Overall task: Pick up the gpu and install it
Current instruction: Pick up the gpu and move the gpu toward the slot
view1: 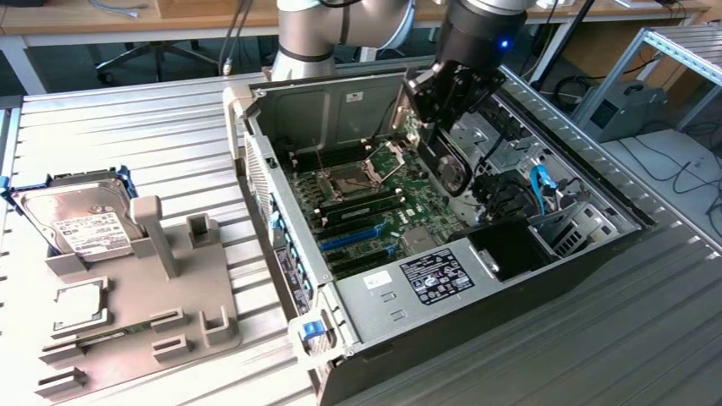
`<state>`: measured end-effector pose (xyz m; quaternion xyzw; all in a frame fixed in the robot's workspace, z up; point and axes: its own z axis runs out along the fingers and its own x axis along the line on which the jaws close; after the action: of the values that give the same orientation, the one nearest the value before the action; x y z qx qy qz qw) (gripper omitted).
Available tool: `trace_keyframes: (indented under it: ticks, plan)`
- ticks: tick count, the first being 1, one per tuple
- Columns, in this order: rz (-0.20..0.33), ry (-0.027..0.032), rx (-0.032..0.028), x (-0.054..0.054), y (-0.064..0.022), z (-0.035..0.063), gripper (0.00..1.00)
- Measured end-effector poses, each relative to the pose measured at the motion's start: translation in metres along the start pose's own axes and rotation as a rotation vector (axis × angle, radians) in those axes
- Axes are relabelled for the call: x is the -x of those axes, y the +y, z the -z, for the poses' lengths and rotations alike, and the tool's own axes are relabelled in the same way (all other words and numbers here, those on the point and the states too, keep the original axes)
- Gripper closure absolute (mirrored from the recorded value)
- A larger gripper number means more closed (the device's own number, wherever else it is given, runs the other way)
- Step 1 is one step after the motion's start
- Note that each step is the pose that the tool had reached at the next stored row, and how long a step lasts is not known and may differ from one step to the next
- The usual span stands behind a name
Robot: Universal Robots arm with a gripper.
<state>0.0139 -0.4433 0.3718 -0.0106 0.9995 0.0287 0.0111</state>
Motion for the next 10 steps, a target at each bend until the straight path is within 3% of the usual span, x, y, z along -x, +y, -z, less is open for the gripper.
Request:
trace_keyframes:
  ticks: [10]
  plan:
    - [0.002,0.0001,-0.0011,0.0037,0.0004,-0.0013,0.73]
